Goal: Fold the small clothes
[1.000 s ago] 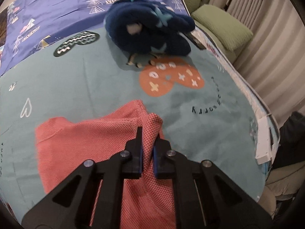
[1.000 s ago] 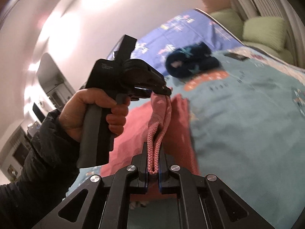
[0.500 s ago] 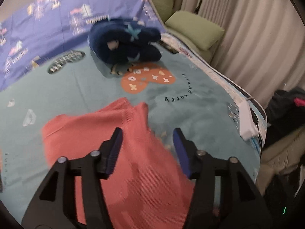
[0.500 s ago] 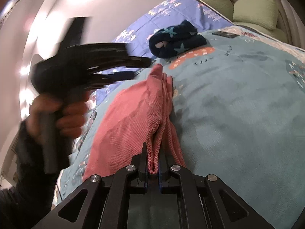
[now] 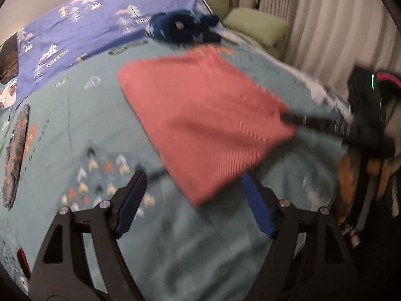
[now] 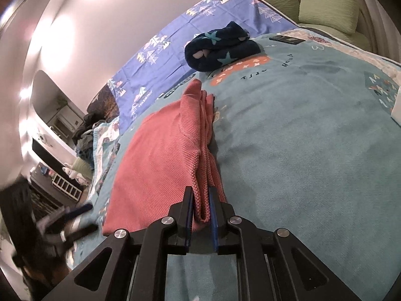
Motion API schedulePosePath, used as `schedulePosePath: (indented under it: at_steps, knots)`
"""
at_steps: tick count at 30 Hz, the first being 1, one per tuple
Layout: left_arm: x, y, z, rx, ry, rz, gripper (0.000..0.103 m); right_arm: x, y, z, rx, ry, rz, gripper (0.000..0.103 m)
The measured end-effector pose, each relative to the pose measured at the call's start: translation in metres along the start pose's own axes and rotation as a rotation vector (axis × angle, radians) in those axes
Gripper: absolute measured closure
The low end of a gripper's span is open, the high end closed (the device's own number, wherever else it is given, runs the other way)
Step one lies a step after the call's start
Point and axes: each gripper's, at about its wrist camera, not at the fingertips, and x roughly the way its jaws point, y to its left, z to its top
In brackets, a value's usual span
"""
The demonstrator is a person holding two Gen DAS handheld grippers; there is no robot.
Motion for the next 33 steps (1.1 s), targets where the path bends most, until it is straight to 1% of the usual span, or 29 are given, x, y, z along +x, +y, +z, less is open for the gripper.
schedulePosePath:
  at_steps: [3,6,7,9,10,13,18,20,24,25,26,27,28,29,30,31,33]
  knots:
    - [0.016,-0.007,-0.008,0.019,0.027,0.066,0.025,-0.003,0.005,0.000,-0.008,-0.010,-0.017,0.091]
    - [0.025,-0.002,-0.006,-0.024,0.013,0.127,0.025,-0.006,0.009,0.000,-0.019,-0.016,-0.040,0.091]
    - [0.025,-0.001,-0.005,-0.038,0.004,0.127,0.025,-0.007,0.010,-0.001,-0.020,-0.017,-0.047,0.091]
    - [0.022,0.003,-0.001,-0.084,-0.026,0.097,0.025,-0.007,0.010,-0.001,-0.021,-0.017,-0.056,0.091]
    - [0.019,0.004,-0.004,-0.091,-0.034,0.098,0.025,-0.007,0.010,-0.001,-0.022,-0.016,-0.061,0.091]
    - [0.019,0.000,-0.004,-0.070,-0.049,0.143,0.025,-0.004,0.010,-0.001,-0.019,-0.010,-0.070,0.091]
    - [0.030,-0.005,-0.008,-0.046,-0.026,0.207,0.025,-0.002,0.009,0.000,-0.017,-0.007,-0.078,0.091]
    - [0.031,-0.004,-0.011,-0.050,-0.025,0.211,0.025,-0.002,0.009,0.000,-0.017,-0.005,-0.079,0.091]
    - [0.028,0.005,-0.017,-0.104,-0.032,0.202,0.025,0.001,0.008,0.001,-0.024,0.001,-0.092,0.091]
    - [0.028,0.008,-0.019,-0.116,-0.032,0.197,0.031,0.001,0.009,0.001,-0.033,0.001,-0.099,0.092]
    - [0.027,0.014,-0.022,-0.131,-0.026,0.167,0.051,0.000,0.010,0.001,-0.045,-0.006,-0.118,0.093]
    - [0.028,0.017,-0.022,-0.145,-0.016,0.109,0.060,-0.001,0.012,0.001,-0.061,-0.019,-0.158,0.098]
    - [0.025,0.022,-0.021,-0.177,-0.014,0.057,0.074,-0.002,0.014,0.000,-0.088,-0.041,-0.237,0.099]
    - [0.024,0.021,-0.021,-0.185,-0.013,0.051,0.087,-0.004,0.013,0.001,-0.102,-0.064,-0.301,0.100]
    - [0.021,0.018,-0.021,-0.171,-0.013,0.056,0.090,-0.005,0.010,0.002,-0.100,-0.072,-0.319,0.100]
    - [0.020,0.014,-0.021,-0.151,-0.013,0.066,0.090,-0.007,0.005,0.003,-0.077,-0.063,-0.300,0.100]
    - [0.015,0.001,-0.024,-0.078,-0.012,0.103,0.091,-0.011,-0.010,0.006,-0.002,-0.036,-0.210,0.099]
